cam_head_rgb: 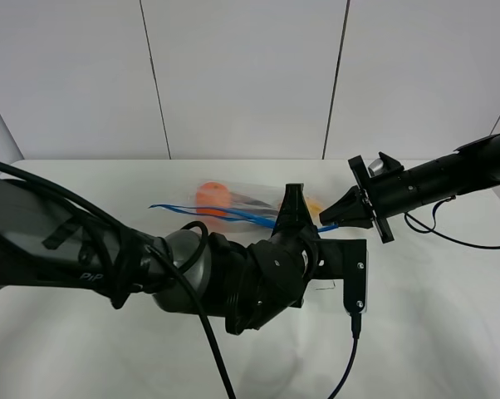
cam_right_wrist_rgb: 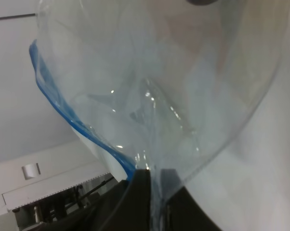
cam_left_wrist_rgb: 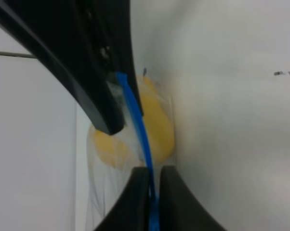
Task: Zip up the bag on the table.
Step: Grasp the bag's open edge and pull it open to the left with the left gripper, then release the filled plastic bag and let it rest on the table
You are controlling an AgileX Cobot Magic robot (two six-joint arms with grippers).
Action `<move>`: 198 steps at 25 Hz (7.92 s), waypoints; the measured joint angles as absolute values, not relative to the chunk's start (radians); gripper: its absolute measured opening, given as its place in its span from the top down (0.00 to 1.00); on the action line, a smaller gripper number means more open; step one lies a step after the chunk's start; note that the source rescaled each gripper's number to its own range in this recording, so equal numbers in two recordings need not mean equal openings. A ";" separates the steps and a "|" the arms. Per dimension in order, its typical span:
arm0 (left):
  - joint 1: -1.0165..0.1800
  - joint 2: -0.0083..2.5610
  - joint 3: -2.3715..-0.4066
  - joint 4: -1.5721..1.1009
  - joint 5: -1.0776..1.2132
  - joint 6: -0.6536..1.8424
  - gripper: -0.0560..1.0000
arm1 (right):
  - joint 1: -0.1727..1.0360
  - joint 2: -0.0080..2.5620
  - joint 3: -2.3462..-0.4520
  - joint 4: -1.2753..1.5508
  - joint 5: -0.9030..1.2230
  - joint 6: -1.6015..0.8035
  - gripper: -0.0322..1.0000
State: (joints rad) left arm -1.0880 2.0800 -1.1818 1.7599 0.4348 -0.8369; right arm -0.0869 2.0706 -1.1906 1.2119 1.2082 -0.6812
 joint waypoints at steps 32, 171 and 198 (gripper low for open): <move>-1.023 2.080 -1.164 1.758 0.566 -0.786 0.94 | -0.085 2.071 -1.191 1.209 1.192 -0.681 0.97; -0.671 1.948 -0.985 1.638 0.649 -0.899 0.00 | -0.085 2.071 -1.195 1.130 1.212 -0.703 0.97; -0.451 1.678 -1.701 0.388 0.935 -0.011 0.00 | -0.085 2.071 -1.195 1.129 1.212 -0.719 0.97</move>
State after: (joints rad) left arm -0.4508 1.6779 -1.7007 0.3877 0.9348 -0.0106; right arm -0.0849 2.0706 -1.1947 1.1293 1.2115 -0.7186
